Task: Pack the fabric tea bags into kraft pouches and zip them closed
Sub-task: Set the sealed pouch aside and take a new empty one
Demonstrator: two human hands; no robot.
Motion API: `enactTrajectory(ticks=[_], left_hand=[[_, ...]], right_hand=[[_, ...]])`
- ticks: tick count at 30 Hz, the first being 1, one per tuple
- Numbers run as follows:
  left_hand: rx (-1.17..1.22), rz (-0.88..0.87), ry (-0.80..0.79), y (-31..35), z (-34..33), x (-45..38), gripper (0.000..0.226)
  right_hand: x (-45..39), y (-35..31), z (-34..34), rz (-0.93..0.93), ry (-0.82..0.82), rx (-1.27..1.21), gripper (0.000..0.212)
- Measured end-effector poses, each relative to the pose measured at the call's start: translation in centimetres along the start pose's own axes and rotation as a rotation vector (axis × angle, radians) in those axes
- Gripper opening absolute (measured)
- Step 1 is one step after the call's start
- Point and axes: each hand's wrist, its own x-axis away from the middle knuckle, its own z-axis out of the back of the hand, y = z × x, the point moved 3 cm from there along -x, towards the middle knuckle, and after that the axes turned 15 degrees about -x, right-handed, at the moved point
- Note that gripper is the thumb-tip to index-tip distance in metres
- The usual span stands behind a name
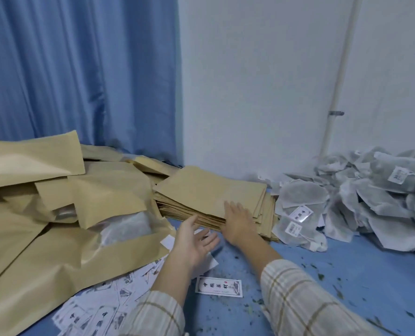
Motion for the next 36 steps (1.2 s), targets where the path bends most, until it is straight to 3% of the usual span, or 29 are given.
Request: enactTrajectory(ticks=[3, 6, 11, 14, 18, 20, 23, 25, 28, 30, 32, 34, 36], left_hand=[[0.019, 0.011, 0.017, -1.4, 0.4, -1.6, 0.058], [-0.01, -0.004, -0.018, -2.4, -0.4, -2.1, 0.055], [-0.005, -0.058, -0.217, -2.4, -2.1, -0.6, 0.038], [0.045, -0.091, -0.257, -1.9, -3.5, 1.0, 0.029], [-0.044, -0.259, -0.173, -1.5, -6.5, 4.2, 0.053], [-0.243, -0.406, -0.105, -1.6, -7.5, 6.1, 0.062], [-0.755, -0.703, 0.037, -1.8, -8.1, 8.9, 0.07], [-1.034, -0.931, 0.078, -2.2, -8.4, 10.8, 0.078], [-1.329, -1.196, 0.075, -3.3, -8.1, 12.5, 0.091], [-1.594, -1.269, 0.159, -4.1, -7.2, 12.8, 0.09], [-1.874, -1.275, 0.23, -4.9, -6.0, 12.4, 0.088], [-2.06, -1.239, 0.251, -5.7, -4.9, 12.0, 0.087], [-2.13, -1.193, 0.232, -6.6, -4.0, 11.6, 0.087]], right_hand=[[2.0, 1.1, -0.5, 0.087, 0.046, 0.157, 0.048], [4.8, 0.9, 1.9, 0.29, 0.352, 0.179, 0.041], [8.8, 1.2, 5.7, 0.498, 0.747, -0.07, 0.036], [11.5, 1.5, 6.8, 0.536, 0.793, -0.101, 0.039], [14.7, 2.2, 7.6, 0.483, 0.756, -0.156, 0.037], [16.1, 2.4, 8.4, 0.44, 0.644, -0.202, 0.031], [18.4, 2.6, 9.6, 0.345, 0.329, -0.436, 0.034], [20.4, 3.2, 10.4, 0.202, 0.273, -0.75, 0.035], [23.2, 4.6, 12.0, -0.107, 0.354, -1.49, 0.036], [25.0, 6.2, 13.1, -0.176, 0.412, -1.883, 0.038], [26.6, 8.3, 13.9, -0.244, 0.443, -2.082, 0.045], [27.8, 10.5, 13.8, -0.351, 0.406, -2.131, 0.058], [28.8, 12.1, 12.7, -0.459, 0.357, -2.105, 0.055]])
